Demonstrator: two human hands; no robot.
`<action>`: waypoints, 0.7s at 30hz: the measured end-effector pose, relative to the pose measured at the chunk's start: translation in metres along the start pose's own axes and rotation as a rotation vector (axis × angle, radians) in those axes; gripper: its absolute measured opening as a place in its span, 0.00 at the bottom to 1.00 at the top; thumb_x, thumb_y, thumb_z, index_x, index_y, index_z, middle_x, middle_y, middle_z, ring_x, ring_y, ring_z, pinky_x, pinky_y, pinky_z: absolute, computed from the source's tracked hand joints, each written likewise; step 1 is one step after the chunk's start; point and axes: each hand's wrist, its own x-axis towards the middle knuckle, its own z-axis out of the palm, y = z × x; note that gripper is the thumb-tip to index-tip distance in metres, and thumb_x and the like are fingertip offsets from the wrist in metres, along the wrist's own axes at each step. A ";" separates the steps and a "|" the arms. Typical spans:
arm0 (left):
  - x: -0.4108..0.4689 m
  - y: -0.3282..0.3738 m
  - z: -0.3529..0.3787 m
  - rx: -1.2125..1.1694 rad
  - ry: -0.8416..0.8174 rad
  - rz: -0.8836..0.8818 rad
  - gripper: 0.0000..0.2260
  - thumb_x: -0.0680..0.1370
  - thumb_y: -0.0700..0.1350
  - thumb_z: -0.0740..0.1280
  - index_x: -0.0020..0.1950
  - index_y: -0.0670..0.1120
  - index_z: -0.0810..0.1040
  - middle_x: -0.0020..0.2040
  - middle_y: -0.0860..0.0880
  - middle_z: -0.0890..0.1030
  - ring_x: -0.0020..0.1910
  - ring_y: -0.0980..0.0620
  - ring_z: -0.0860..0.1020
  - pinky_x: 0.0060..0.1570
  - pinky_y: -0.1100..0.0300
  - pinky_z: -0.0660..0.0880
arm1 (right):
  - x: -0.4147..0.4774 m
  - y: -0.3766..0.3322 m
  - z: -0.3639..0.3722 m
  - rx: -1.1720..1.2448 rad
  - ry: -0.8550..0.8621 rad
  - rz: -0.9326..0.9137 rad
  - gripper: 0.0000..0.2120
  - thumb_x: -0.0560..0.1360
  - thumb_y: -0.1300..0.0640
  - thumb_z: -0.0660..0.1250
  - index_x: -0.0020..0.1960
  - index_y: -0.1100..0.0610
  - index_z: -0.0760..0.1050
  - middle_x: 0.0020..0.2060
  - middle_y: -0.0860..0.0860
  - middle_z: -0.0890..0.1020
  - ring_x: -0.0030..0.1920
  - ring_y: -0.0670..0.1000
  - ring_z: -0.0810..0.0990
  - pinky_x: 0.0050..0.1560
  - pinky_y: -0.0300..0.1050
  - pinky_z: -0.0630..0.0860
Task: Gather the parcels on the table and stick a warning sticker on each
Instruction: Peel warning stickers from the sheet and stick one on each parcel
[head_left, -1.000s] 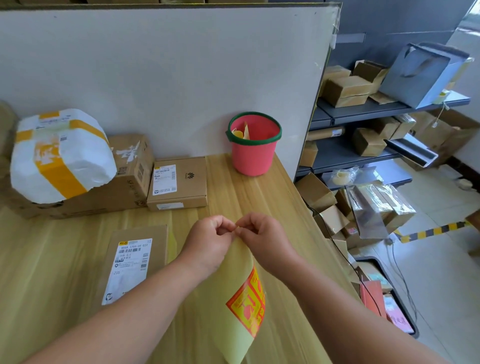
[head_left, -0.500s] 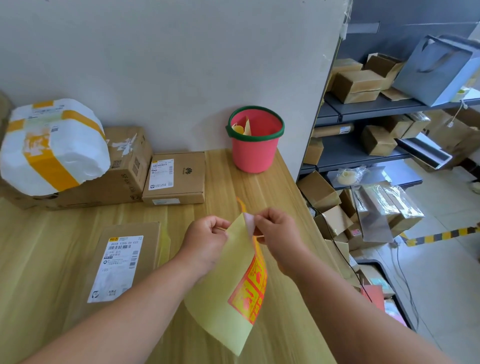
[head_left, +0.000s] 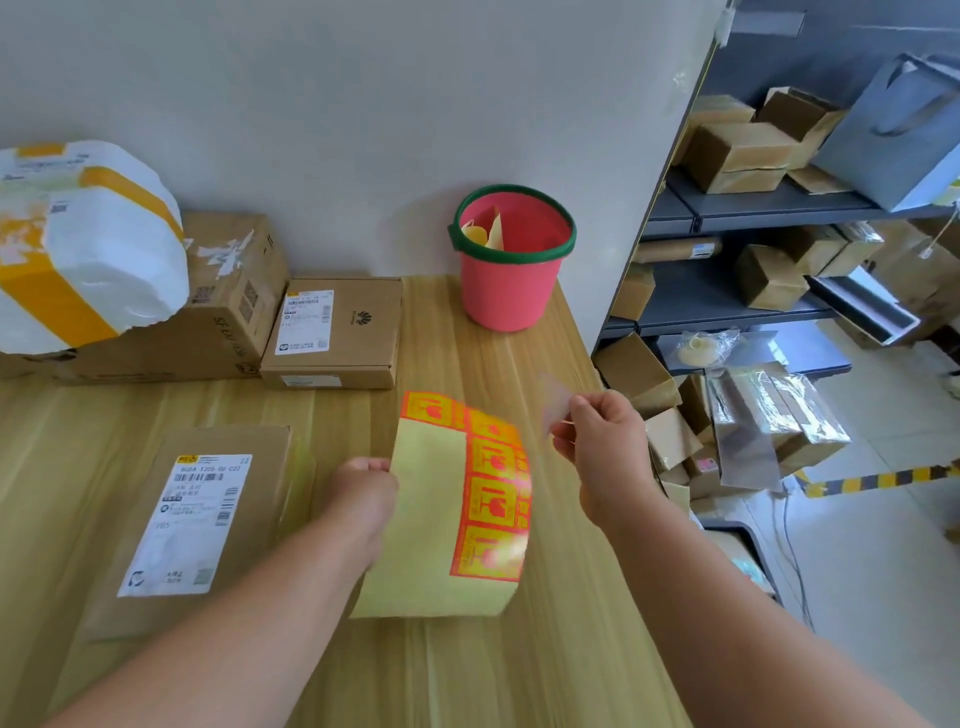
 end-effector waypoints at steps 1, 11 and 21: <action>0.005 -0.003 -0.001 0.001 0.009 -0.023 0.07 0.76 0.34 0.62 0.47 0.43 0.77 0.43 0.40 0.81 0.42 0.41 0.80 0.46 0.45 0.79 | 0.000 0.001 0.001 -0.002 -0.014 -0.011 0.07 0.81 0.61 0.59 0.48 0.59 0.75 0.37 0.54 0.78 0.38 0.48 0.78 0.47 0.46 0.80; -0.013 0.011 -0.024 0.116 -0.055 0.138 0.08 0.78 0.48 0.66 0.44 0.45 0.77 0.38 0.47 0.78 0.35 0.50 0.75 0.35 0.62 0.70 | -0.030 0.031 0.042 -0.349 -0.302 -0.240 0.07 0.75 0.64 0.67 0.42 0.54 0.78 0.36 0.54 0.81 0.36 0.48 0.76 0.36 0.44 0.73; -0.012 0.032 -0.094 0.079 -0.186 0.187 0.04 0.74 0.40 0.69 0.41 0.42 0.77 0.34 0.46 0.77 0.32 0.51 0.73 0.37 0.60 0.70 | -0.084 0.038 0.094 -0.429 -0.441 -0.397 0.10 0.72 0.68 0.67 0.45 0.54 0.78 0.39 0.47 0.81 0.38 0.40 0.77 0.41 0.36 0.74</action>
